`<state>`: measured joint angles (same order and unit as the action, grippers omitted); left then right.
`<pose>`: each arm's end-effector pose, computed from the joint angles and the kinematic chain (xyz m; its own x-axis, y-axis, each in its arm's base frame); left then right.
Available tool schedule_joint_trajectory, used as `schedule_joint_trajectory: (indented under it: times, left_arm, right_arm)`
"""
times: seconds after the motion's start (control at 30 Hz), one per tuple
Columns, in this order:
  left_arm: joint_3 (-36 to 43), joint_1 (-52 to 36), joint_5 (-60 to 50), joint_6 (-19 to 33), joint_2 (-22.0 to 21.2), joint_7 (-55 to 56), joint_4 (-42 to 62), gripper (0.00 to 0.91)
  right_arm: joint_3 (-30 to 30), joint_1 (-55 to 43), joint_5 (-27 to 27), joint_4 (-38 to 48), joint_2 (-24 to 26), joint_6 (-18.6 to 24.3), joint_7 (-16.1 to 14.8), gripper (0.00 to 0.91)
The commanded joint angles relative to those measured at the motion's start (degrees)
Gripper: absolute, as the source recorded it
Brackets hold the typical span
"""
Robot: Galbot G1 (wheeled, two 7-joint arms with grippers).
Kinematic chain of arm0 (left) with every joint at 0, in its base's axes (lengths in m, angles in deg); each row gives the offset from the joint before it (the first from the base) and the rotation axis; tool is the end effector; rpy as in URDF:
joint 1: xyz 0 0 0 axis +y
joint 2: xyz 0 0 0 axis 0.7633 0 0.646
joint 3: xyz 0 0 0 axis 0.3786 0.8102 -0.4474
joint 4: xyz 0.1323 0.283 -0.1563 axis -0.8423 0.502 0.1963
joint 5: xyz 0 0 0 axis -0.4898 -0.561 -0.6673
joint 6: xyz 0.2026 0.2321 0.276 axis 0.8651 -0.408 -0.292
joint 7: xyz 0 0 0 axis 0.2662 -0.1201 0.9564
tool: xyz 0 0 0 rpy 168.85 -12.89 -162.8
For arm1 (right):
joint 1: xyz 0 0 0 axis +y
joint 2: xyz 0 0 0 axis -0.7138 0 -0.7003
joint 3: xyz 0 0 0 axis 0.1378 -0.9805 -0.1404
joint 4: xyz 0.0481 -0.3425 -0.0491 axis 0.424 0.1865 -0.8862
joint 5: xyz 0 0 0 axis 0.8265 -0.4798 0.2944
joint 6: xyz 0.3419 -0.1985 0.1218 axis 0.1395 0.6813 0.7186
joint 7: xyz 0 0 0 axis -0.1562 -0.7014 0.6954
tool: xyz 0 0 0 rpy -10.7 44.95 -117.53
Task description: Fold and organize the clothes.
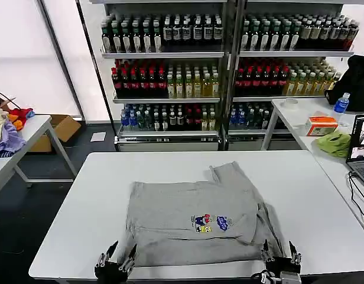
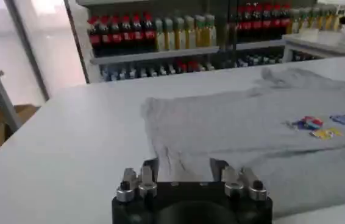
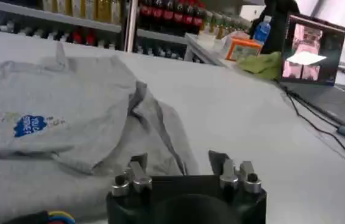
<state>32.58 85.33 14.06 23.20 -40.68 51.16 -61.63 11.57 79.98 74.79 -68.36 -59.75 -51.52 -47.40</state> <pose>0.1655 0.0094 -0.2712 -0.8963 0.1039 0.4311 0.1408 0.9886 0.0543 0.2043 0.0033 -0.2892 -0.8550 0.2877 0.4315 0.1918 0.9485 -0.2523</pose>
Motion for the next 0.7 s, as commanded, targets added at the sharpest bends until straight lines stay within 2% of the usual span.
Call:
schedule_joint_trajectory:
  times: [0.03,0.23,0.7]
  left_arm:
    - [-1.6,-8.1,4.5,-2.0,-0.4,-0.1,1.1,0.907]
    - [-2.5,-11.0,5.7,-2.4,0.5,-0.3,4.3,0.907]
    - [-2.7,-19.7,10.6,-5.4,4.5,-0.3,10.7,0.907]
  right_arm:
    - [-0.1,-7.3,-1.1,4.7,-0.4,-1.3,-2.3,0.907]
    - [-2.8,-15.8,-2.0,9.5,-1.6,-4.3,-2.7,0.907]
    - [-7.5,-30.5,-2.5,21.4,-5.8,-5.9,-2.8,0.907]
